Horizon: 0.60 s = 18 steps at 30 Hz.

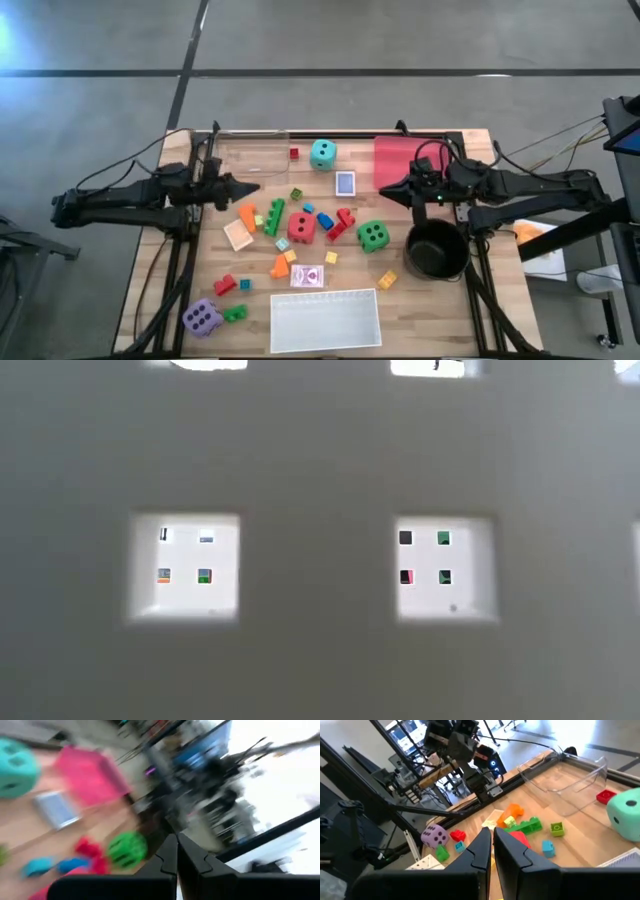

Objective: Pick & Place Toys
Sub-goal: Put the green game piece into the red bin

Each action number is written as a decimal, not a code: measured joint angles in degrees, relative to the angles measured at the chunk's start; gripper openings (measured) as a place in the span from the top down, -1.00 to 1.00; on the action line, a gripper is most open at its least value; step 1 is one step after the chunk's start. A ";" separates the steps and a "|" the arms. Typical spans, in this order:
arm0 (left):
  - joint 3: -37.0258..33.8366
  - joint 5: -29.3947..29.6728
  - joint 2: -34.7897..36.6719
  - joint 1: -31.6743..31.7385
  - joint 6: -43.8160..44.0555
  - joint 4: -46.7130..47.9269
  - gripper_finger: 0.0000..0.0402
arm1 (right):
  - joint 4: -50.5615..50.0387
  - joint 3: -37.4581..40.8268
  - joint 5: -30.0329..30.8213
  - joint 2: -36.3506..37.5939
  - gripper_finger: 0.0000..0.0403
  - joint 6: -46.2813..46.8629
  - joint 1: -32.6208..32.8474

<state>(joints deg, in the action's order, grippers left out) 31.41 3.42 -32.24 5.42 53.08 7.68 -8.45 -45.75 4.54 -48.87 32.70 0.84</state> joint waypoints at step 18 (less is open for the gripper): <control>13.65 0.05 -29.28 6.53 -0.76 28.61 0.61 | 0.02 -2.74 0.00 -0.65 0.91 -3.24 -0.02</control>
<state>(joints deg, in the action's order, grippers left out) 45.06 3.47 -61.51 11.95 52.32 36.29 -8.43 -48.49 4.54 -49.51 29.46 0.82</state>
